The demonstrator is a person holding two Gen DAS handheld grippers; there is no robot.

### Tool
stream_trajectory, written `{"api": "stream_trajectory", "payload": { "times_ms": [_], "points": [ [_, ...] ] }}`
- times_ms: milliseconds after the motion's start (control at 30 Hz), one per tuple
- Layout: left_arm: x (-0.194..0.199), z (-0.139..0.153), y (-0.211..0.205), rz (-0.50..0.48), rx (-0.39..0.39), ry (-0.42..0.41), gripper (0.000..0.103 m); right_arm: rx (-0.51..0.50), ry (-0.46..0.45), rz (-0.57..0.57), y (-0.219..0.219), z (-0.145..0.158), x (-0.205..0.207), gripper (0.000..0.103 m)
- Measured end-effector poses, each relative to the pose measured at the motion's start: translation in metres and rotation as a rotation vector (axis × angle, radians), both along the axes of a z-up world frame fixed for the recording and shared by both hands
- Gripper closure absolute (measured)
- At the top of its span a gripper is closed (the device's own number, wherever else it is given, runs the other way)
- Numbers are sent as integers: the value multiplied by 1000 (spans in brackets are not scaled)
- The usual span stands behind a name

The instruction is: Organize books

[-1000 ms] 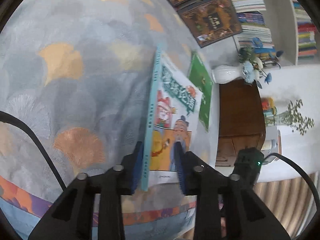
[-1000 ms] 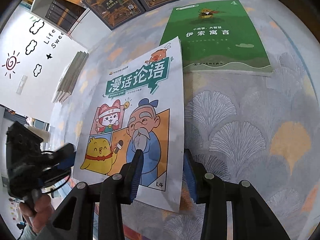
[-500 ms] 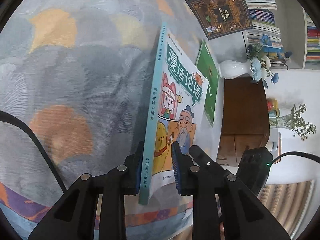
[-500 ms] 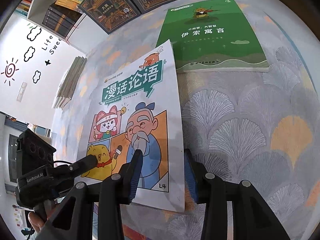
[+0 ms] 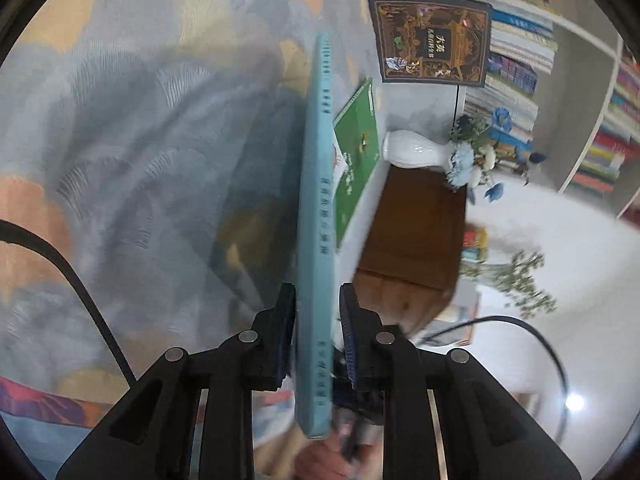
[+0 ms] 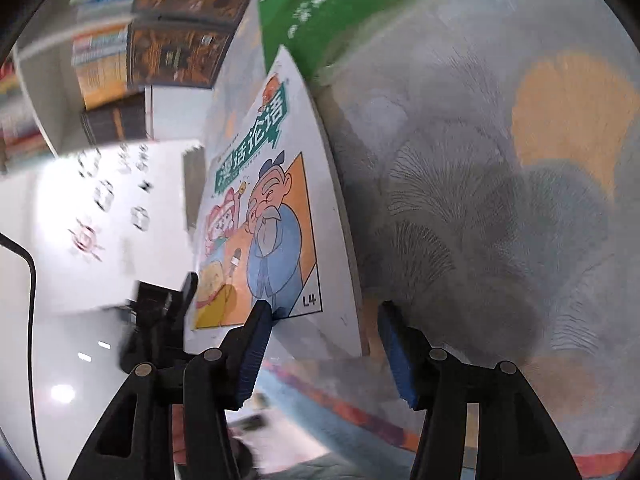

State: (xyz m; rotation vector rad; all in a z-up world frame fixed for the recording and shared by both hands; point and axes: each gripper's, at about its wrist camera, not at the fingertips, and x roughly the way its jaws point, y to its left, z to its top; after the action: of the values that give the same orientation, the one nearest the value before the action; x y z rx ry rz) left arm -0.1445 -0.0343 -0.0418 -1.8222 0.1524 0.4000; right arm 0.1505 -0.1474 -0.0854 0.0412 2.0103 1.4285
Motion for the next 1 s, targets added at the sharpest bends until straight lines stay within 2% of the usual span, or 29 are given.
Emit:
{"api": "stream_trajectory", "payload": {
  "times_ms": [133,167,233,300,333,433,533,633,767,1000],
  "points": [
    [-3,-4,0,15,-51,-47,85,28,76,-37,11,-6,-2,50],
    [-5,-5,0,14,-59,-47,85,39,80,-45,15,-5,-5,56],
    [-8,-3,0,19,-54,-22,85,63,53,-48,20,1,-14,61],
    [-12,0,1,11,-32,41,85,92,7,-28,22,10,-14,70],
    [-12,2,1,6,-22,72,85,106,-30,-13,23,16,-17,70],
    [-11,9,0,-22,27,179,85,155,-228,58,27,40,-32,71],
    [-3,31,-3,-100,175,415,85,214,-415,134,30,59,-51,72],
    [3,49,-7,-154,284,522,85,288,-593,226,31,79,-76,72],
    [-3,66,-9,-178,374,581,85,347,-676,308,29,89,-99,72],
    [-30,81,-4,-207,441,516,85,424,-791,366,25,113,-134,72]
  ]
}}
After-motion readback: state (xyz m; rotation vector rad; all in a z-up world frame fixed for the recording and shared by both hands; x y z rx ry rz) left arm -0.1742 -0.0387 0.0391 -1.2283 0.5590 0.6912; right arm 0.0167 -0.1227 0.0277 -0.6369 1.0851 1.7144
